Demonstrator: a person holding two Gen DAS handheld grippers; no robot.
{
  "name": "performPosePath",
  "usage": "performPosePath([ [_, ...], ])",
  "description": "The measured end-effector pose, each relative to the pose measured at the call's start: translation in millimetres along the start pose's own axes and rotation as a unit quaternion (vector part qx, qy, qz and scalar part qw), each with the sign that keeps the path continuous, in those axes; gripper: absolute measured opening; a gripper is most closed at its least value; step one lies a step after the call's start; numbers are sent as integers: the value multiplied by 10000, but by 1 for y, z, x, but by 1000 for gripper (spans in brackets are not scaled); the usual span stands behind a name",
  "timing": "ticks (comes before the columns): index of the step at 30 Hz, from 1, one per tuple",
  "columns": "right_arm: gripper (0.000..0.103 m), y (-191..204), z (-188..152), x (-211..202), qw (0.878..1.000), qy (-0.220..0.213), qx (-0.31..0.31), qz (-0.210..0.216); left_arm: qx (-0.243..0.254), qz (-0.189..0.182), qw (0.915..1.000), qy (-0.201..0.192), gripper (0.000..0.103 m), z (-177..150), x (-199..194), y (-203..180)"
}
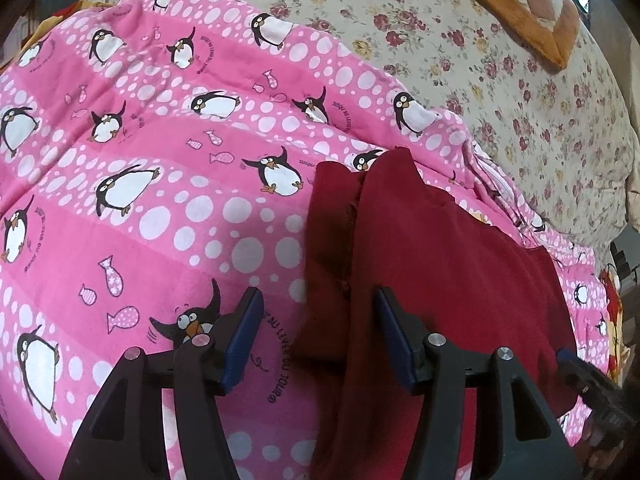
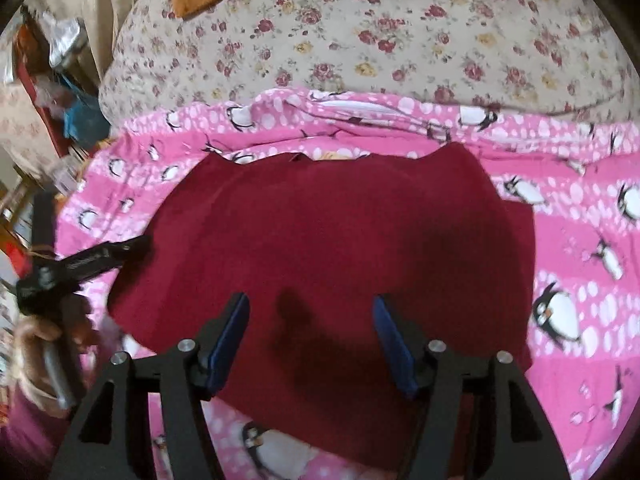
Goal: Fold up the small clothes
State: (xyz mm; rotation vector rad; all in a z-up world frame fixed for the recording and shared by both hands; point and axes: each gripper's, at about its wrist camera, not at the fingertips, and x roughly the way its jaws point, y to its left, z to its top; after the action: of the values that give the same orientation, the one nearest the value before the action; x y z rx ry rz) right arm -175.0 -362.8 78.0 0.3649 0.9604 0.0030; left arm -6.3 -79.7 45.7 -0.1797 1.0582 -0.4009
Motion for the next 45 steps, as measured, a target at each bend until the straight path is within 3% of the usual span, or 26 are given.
performPosePath([
  [5,68,2,0,4,9997,-113,136,192,-143,-234,9996,42,41,2,3,2],
  [9,67,12,10,12,9988,-268,102,409,-392,-512,9978,155,51,6,10,7],
  [11,60,18,14,19,9985,-297,-17,450,-420,-610,9971,192,59,7,15,7],
  [17,57,13,14,36,9990,-210,-8,384,-150,-560,9980,266,72,9,27,-6],
  [20,57,6,12,31,9989,-270,-40,388,-23,-609,9976,325,73,10,31,-12],
  [23,57,-3,14,32,9987,-286,51,414,99,-844,9952,483,37,9,34,-16],
  [25,57,-8,16,32,9980,-336,164,516,108,-924,9944,511,21,9,32,-17],
  [26,52,-9,17,33,9975,-361,220,569,76,-1003,9934,542,13,9,31,-17],
  [27,39,-10,19,34,9967,-375,282,656,3,-1118,9922,553,7,10,28,-16],
  [30,32,-12,22,41,9952,-372,441,793,-115,-1289,9903,506,2,12,19,-17],
  [36,28,-11,21,58,9974,-198,308,615,-41,-1618,9863,304,0,16,-17,-38],
  [45,28,-19,21,61,9939,-224,693,829,618,-1681,9831,372,0,27,-55,-122],
])
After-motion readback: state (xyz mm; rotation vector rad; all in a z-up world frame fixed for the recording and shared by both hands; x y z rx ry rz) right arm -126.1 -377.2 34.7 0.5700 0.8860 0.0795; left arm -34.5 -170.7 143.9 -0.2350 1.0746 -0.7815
